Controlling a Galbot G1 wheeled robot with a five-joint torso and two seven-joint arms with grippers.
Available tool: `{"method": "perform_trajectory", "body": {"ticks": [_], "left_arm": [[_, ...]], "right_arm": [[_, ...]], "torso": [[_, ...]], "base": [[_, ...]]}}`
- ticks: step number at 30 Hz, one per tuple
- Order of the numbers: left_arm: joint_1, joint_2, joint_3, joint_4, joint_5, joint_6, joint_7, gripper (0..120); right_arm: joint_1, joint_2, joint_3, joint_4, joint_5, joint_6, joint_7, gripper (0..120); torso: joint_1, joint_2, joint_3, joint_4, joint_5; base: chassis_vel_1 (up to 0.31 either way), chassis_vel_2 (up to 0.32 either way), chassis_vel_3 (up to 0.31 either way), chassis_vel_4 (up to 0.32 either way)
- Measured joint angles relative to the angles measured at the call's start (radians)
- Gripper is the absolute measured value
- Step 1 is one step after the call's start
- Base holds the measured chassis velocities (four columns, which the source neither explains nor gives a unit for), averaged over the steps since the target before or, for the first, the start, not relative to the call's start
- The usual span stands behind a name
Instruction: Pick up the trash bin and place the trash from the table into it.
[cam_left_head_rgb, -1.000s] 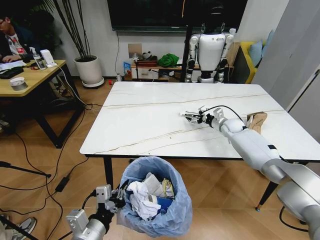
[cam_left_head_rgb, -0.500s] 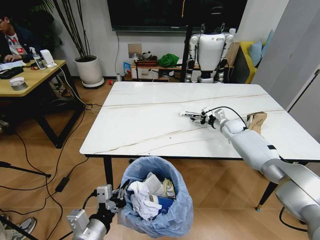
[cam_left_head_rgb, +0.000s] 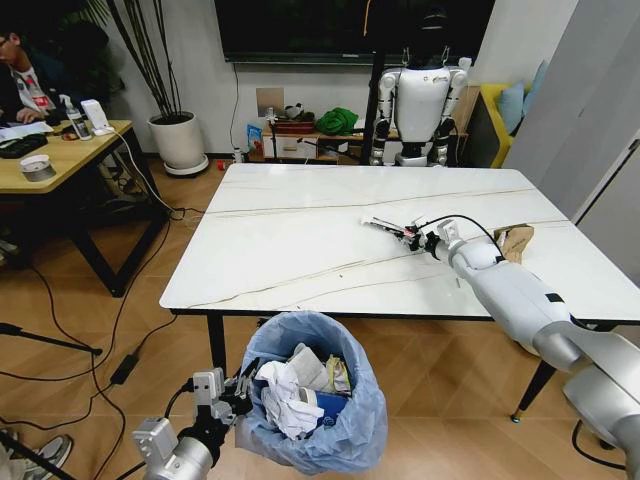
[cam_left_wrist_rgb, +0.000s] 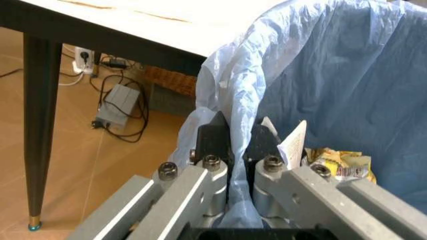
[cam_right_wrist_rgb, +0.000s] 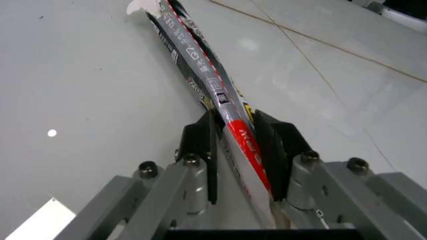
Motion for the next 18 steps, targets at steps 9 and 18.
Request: {"method": "perform_trajectory", "body": {"ticks": [9,18], "left_arm": [[-0.014,0.004,0.003,0.012,-0.002,-0.001,-0.001,0],[-0.035,0.017,0.017,0.025,-0.013,-0.002,-0.002,0]], "right_arm": [[-0.050,-0.070,0.011,0.087,0.052,0.013,-0.012,0],[-0.129,-0.256,0.058,0.514,0.298,-0.015,-0.006,0]], "torso": [[0.000,0.000,0.000,0.0003,0.0004],[0.000,0.000,0.000,0.0002,0.0003]], "base": [[0.000,0.000,0.000,0.000],[0.000,0.000,0.000,0.000]]}}
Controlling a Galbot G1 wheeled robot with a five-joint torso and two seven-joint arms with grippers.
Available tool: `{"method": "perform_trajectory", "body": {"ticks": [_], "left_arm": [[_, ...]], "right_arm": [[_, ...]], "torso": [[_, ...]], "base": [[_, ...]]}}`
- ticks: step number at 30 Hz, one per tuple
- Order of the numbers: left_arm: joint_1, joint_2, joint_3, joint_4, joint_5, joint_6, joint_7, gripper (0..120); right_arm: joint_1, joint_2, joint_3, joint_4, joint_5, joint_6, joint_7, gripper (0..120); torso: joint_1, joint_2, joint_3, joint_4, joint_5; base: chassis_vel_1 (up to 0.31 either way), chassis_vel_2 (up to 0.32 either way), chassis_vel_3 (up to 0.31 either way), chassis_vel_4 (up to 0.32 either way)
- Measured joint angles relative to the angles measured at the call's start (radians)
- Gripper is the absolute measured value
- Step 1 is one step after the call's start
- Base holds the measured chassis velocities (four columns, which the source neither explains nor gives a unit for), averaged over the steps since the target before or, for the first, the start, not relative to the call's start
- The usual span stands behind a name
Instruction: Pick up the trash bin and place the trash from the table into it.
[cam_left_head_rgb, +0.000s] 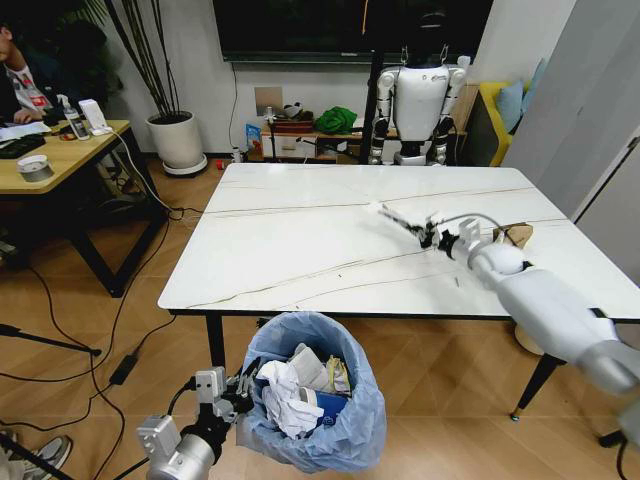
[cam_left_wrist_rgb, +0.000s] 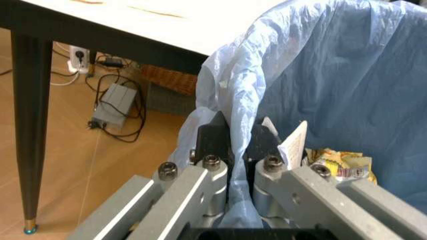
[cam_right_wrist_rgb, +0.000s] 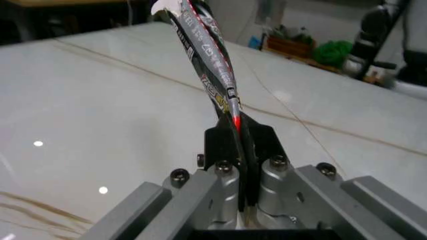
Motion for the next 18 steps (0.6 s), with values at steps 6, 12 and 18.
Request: {"method": "perform_trajectory", "body": {"ticks": [6,12,18], "left_arm": [[-0.004,-0.001,0.001,-0.005,-0.006,0.001,-0.002,0],[0.033,-0.036,-0.020,-0.036,0.016,0.001,-0.002,0],[0.047,-0.054,-0.023,-0.046,0.037,0.002,-0.002,0]], "right_arm": [[-0.130,-0.165,0.054,0.301,0.052,0.023,-0.006,0],[-0.201,-0.275,0.055,0.593,0.066,0.057,-0.023,0],[-0.242,-0.348,0.005,0.820,0.041,0.070,-0.023,0]], "torso": [[0.000,0.000,0.000,-0.0006,-0.0002],[-0.001,0.000,0.000,-0.0002,-0.0003],[0.000,0.000,0.000,0.0001,-0.0006]], "base": [[0.000,0.000,0.000,0.000],[0.000,0.000,0.000,0.000],[0.000,0.000,0.000,0.000]]}}
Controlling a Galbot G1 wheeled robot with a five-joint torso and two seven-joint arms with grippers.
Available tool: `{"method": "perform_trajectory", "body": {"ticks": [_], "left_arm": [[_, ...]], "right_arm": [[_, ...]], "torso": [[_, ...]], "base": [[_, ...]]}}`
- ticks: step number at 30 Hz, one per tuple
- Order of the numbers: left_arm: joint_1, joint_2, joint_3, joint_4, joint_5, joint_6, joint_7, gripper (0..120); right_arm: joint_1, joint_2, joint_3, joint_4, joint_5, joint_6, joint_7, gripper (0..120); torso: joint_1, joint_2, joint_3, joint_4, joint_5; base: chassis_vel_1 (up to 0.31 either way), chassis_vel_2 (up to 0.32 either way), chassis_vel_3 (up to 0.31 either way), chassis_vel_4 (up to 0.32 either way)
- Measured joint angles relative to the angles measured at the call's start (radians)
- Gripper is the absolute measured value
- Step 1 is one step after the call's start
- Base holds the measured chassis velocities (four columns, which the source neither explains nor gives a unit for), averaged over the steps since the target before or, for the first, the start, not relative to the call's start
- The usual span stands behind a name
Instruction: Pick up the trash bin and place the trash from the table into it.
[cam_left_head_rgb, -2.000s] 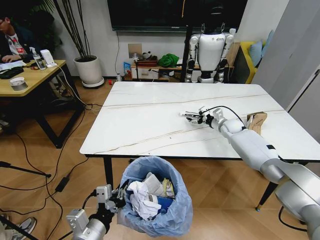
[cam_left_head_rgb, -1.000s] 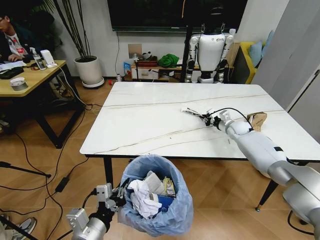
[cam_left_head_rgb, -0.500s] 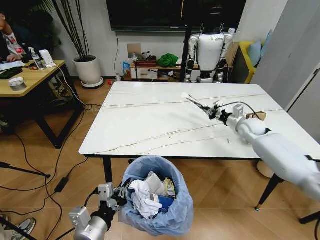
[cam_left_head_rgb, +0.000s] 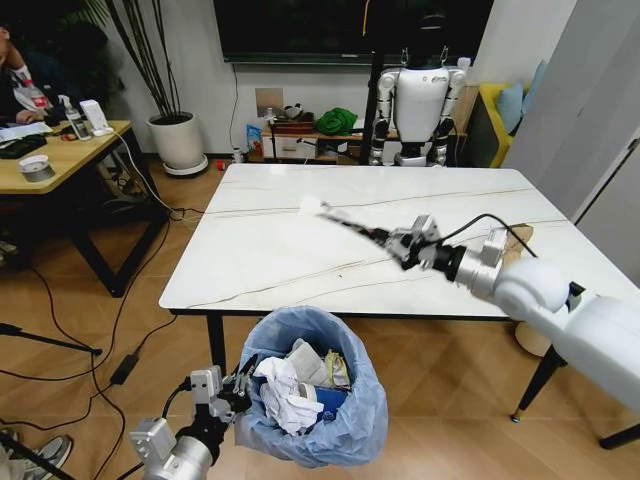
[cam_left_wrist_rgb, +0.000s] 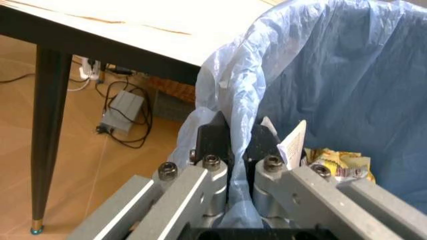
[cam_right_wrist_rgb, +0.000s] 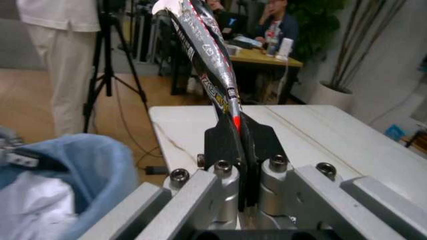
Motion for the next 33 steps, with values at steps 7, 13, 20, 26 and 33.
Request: {"method": "perform_trajectory", "body": {"ticks": [7,13,20,26,33], "left_arm": [[-0.006,0.005,0.000,-0.002,-0.004,0.001,0.000,0],[-0.016,0.006,-0.001,0.000,-0.009,0.002,-0.001,0],[-0.023,0.002,-0.001,0.012,-0.010,0.003,-0.001,0],[-0.031,-0.004,0.003,0.022,-0.011,0.003,-0.003,0],[-0.030,-0.004,0.000,0.021,-0.015,0.006,-0.004,0]], "right_arm": [[-0.070,-0.058,-0.035,0.093,-0.062,0.046,-0.043,0],[-0.119,-0.063,-0.043,0.122,-0.091,0.079,-0.083,0],[-0.138,-0.071,-0.041,0.156,-0.133,0.108,-0.118,0],[-0.138,-0.064,-0.051,0.198,-0.124,0.107,-0.115,0],[-0.144,-0.025,-0.089,0.180,-0.141,0.106,-0.114,0]], "torso": [[0.000,0.000,0.000,-0.0004,0.0003],[0.000,0.000,0.000,-0.0004,0.0003],[0.000,0.000,0.000,-0.0003,0.0003],[0.000,0.000,0.000,-0.0002,0.0001],[0.000,0.000,0.000,-0.0003,0.0004]], "base": [[0.000,0.000,0.000,0.000],[0.000,0.000,0.000,0.000],[0.000,0.000,0.000,0.000],[0.000,0.000,0.000,0.000],[0.000,0.000,0.000,0.000]]}}
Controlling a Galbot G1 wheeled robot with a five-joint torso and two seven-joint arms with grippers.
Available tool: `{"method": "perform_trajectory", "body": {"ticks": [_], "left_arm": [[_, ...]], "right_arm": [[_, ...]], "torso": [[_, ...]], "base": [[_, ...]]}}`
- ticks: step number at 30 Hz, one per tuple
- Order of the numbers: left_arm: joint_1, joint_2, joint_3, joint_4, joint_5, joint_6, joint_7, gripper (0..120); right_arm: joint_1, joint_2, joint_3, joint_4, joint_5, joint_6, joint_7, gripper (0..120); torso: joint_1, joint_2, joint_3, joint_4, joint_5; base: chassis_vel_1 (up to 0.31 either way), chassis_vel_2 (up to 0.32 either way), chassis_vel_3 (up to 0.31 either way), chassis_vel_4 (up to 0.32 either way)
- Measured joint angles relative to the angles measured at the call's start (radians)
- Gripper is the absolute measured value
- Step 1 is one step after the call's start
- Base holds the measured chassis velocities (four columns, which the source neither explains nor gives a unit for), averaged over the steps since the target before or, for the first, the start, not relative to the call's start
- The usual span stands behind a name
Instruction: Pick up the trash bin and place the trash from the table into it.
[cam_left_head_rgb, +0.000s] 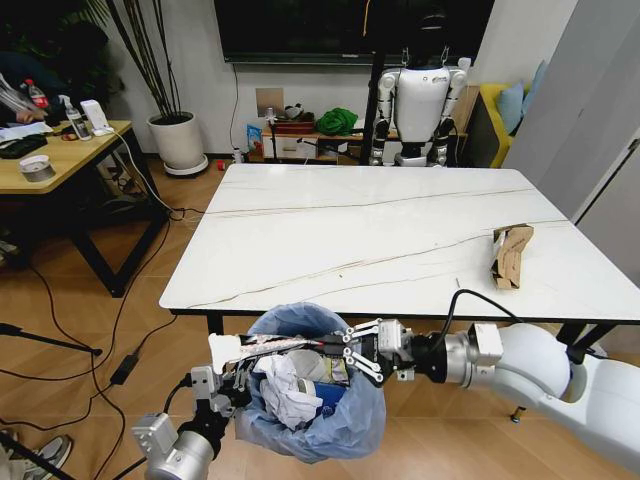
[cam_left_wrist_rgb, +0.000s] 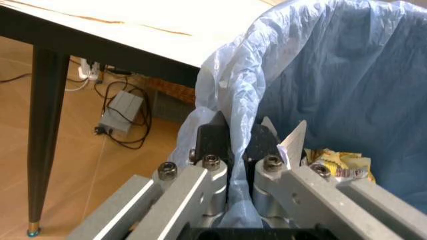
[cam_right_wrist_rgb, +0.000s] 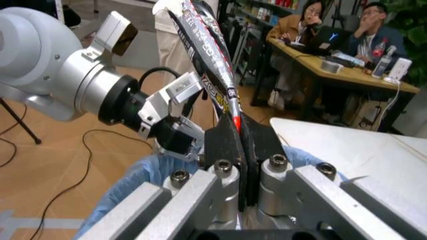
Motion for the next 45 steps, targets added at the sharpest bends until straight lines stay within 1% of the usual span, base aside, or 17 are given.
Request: {"method": "perform_trajectory", "body": {"ticks": [10,11,12,13,16,19,22,25,27,28,30,31,35,37,40,42,45], "left_arm": [[0.008,-0.007,0.001,-0.006,0.000,0.003,0.000,0],[0.009,-0.007,0.002,-0.006,0.000,0.004,0.000,0],[0.009,-0.007,0.002,-0.006,0.000,0.004,0.000,0],[0.010,-0.007,0.003,-0.006,0.001,0.004,0.000,0],[0.010,-0.007,0.003,-0.006,0.001,0.004,0.000,0],[0.010,-0.008,0.004,-0.005,0.000,0.007,-0.002,0],[0.011,-0.008,0.005,-0.005,-0.005,0.012,-0.008,0],[0.019,-0.005,0.004,-0.004,-0.007,0.014,-0.011,0],[0.023,-0.003,0.003,-0.003,-0.008,0.015,-0.013,0],[0.023,-0.003,0.003,-0.003,-0.008,0.015,-0.013,0],[0.027,-0.002,0.003,-0.003,-0.008,0.015,-0.014,0],[0.029,0.000,0.002,-0.001,-0.008,0.016,-0.016,0],[0.036,0.001,-0.004,0.001,-0.011,0.017,-0.019,0],[0.037,0.001,-0.005,0.000,-0.012,0.017,-0.019,0],[0.038,0.004,-0.009,-0.006,-0.015,0.017,-0.020,0],[0.039,0.005,-0.010,-0.007,-0.016,0.017,-0.020,0],[0.038,0.007,-0.011,-0.008,-0.016,0.017,-0.021,0]], "right_arm": [[0.035,0.040,-0.044,-0.062,-0.007,0.000,0.005,0],[0.032,0.041,-0.044,-0.072,-0.015,0.002,0.005,7],[0.030,0.041,-0.044,-0.073,-0.017,0.002,0.005,7],[0.026,0.041,-0.043,-0.078,-0.020,0.004,0.005,14],[0.022,0.040,-0.039,-0.081,-0.022,0.005,0.005,18],[0.009,0.039,-0.027,-0.089,-0.022,0.006,0.005,36],[0.003,0.039,-0.022,-0.095,-0.022,0.007,0.005,43],[-0.003,0.038,-0.009,-0.096,-0.009,0.009,0.012,58],[-0.001,0.048,0.004,-0.101,0.016,0.009,0.037,65],[-0.001,0.048,0.004,-0.101,0.016,0.009,0.037,65],[0.009,0.061,0.022,-0.109,0.049,0.008,0.068,71],[0.025,0.075,0.040,-0.123,0.088,0.004,0.114,78],[0.066,0.106,0.083,-0.181,0.163,-0.017,0.292,94],[0.070,0.112,0.092,-0.195,0.170,-0.023,0.325,97],[0.057,0.129,0.139,-0.237,0.189,-0.041,0.458,100],[0.046,0.133,0.154,-0.245,0.192,-0.043,0.491,100],[-0.008,0.140,0.224,-0.272,0.205,-0.054,0.552,100]], "torso": [[0.000,0.000,0.000,0.0001,0.0000],[0.000,0.000,0.000,0.0001,-0.0002],[0.000,0.000,0.000,0.0001,-0.0002],[0.000,0.000,0.000,0.0001,-0.0001],[0.000,0.000,0.000,0.0000,0.0000],[0.000,0.000,0.000,0.0000,-0.0001],[0.000,0.000,0.000,0.0000,-0.0001],[0.000,0.000,0.000,0.0000,-0.0002],[0.000,0.000,0.000,-0.0002,-0.0001],[0.000,0.000,0.000,-0.0002,-0.0001],[0.000,0.000,0.000,-0.0001,0.0000],[0.000,0.000,0.000,0.0001,0.0000],[0.000,0.000,0.000,0.0002,-0.0001],[0.000,0.000,0.000,0.0002,-0.0001],[0.000,0.000,0.000,0.0001,-0.0001],[0.000,0.000,0.000,0.0001,0.0000],[0.000,0.000,0.000,0.0001,-0.0001]], "base": [[0.000,0.000,0.000,0.000],[0.000,0.000,0.000,0.000],[0.000,0.000,0.000,0.000],[0.000,0.000,0.000,0.000],[0.000,0.000,0.000,0.000],[0.000,0.000,0.000,0.000],[0.000,0.000,0.000,0.000],[0.000,0.000,0.000,0.000],[0.000,0.000,0.000,0.000],[0.000,0.000,0.000,0.000],[0.000,0.000,0.000,0.000],[0.000,0.000,0.000,0.000],[0.000,0.000,0.000,0.000],[0.000,0.000,0.000,0.000],[0.000,0.000,0.000,0.000],[0.000,0.000,0.000,0.000],[0.000,0.000,0.000,0.000]]}}
